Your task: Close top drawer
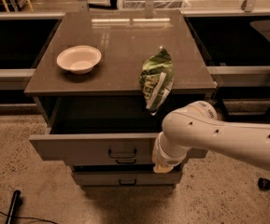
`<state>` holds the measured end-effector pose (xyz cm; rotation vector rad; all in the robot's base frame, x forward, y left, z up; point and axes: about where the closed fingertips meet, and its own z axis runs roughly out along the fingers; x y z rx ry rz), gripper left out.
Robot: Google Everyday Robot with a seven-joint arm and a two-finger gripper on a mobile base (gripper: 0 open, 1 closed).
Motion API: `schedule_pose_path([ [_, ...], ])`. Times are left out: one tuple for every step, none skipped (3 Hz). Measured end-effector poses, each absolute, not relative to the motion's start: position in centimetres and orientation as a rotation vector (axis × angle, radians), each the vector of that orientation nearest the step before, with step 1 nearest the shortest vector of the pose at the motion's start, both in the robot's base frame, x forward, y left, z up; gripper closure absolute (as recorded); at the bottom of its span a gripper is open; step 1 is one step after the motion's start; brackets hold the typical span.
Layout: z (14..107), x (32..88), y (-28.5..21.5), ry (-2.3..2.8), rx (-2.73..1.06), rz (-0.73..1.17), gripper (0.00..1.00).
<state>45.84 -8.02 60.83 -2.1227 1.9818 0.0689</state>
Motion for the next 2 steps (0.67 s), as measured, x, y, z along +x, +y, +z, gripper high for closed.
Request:
schedule_pose_path([
  [60.98, 46.9, -9.07, 2.039, -2.048, 0.041, 0.87],
  [61.08, 47.64, -9.66, 2.096, -1.968, 0.011, 0.85],
])
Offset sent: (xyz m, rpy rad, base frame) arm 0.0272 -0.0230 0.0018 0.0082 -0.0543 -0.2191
